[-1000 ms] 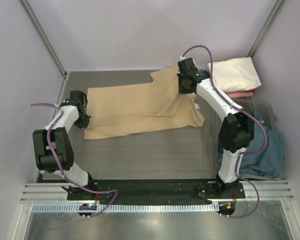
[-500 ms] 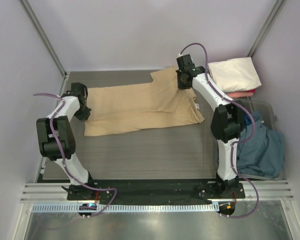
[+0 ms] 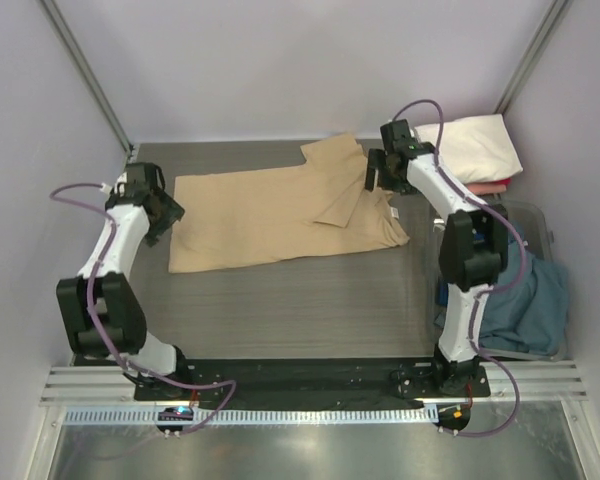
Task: Fold and stack the t-shirts
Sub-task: Fold the tshirt
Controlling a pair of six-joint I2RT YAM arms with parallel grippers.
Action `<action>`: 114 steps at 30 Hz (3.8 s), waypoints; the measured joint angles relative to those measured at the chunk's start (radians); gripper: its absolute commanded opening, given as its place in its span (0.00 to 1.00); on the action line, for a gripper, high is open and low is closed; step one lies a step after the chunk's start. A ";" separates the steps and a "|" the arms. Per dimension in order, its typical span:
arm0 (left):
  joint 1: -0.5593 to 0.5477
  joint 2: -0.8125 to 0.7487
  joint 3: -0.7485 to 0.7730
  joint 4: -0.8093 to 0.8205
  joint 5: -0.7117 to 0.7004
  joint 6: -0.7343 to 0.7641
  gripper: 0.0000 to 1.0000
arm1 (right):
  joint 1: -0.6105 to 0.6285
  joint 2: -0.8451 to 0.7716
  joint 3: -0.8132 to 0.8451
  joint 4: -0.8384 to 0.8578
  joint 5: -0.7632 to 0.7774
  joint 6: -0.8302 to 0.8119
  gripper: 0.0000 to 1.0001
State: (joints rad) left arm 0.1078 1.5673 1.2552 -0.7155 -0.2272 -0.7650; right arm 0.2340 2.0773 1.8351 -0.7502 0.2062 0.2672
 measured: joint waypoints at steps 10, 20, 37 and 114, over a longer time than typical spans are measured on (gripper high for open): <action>0.000 -0.317 -0.506 0.128 0.056 -0.079 0.73 | 0.019 -0.549 -0.789 0.189 -0.136 0.211 0.81; 0.000 -0.355 -0.636 0.267 0.023 -0.155 0.75 | -0.001 -0.451 -0.846 0.295 -0.122 0.270 0.75; 0.001 -0.101 -0.574 0.504 -0.051 -0.229 0.00 | -0.048 -0.367 -0.840 0.402 -0.058 0.288 0.45; -0.009 -0.639 -0.356 -0.145 0.103 0.175 0.90 | 0.059 0.760 0.777 0.511 -0.238 0.027 0.73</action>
State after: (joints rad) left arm 0.0986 0.9283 0.8989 -0.8608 -0.1238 -0.5896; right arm 0.2932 2.8376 2.6125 -0.2394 -0.0319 0.2943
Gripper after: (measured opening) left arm 0.908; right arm 0.766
